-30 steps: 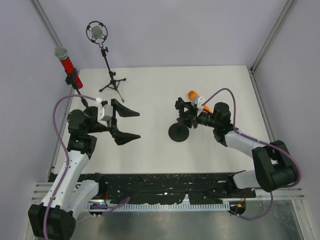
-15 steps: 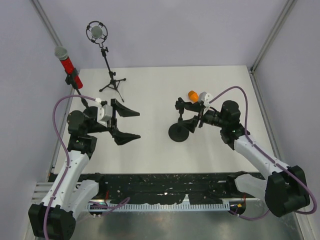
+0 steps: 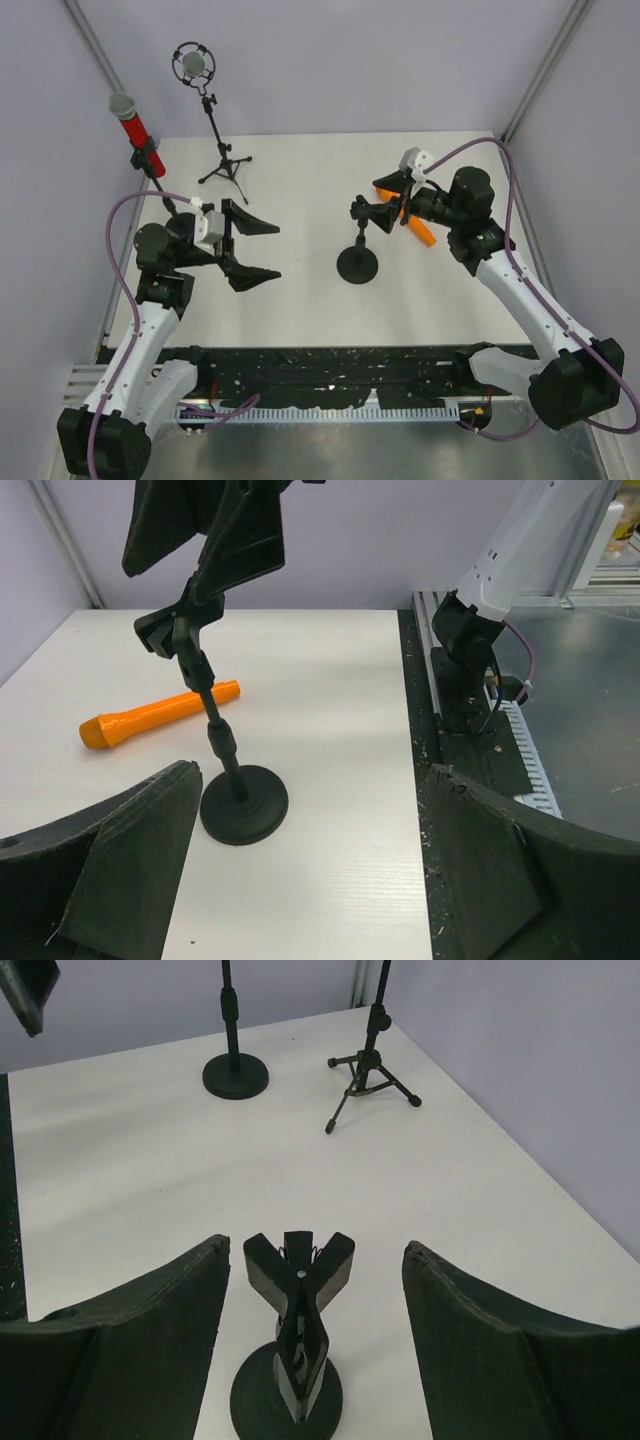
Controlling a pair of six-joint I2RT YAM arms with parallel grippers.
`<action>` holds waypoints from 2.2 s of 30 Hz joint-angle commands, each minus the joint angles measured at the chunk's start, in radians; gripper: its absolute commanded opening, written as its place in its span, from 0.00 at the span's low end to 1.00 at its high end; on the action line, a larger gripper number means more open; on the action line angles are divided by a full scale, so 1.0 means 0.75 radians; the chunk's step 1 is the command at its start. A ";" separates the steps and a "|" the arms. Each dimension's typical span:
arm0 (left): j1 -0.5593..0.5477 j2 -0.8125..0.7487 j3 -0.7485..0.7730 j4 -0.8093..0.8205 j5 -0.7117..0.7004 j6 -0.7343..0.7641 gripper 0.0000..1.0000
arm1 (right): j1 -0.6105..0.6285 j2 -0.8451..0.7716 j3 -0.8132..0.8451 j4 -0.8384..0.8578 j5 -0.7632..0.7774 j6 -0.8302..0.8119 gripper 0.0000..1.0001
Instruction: Remove the microphone from the stand
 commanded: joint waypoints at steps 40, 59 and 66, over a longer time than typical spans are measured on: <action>0.007 -0.019 -0.011 0.073 0.024 -0.015 0.98 | 0.092 0.228 -0.189 -0.225 0.157 -0.152 0.10; 0.005 -0.015 -0.017 0.075 0.020 -0.013 0.98 | 0.082 0.143 -0.085 -0.271 -0.070 -0.105 0.82; 0.007 -0.019 -0.025 0.075 0.016 -0.011 0.98 | 0.023 0.151 -0.083 -0.013 -0.127 0.141 0.84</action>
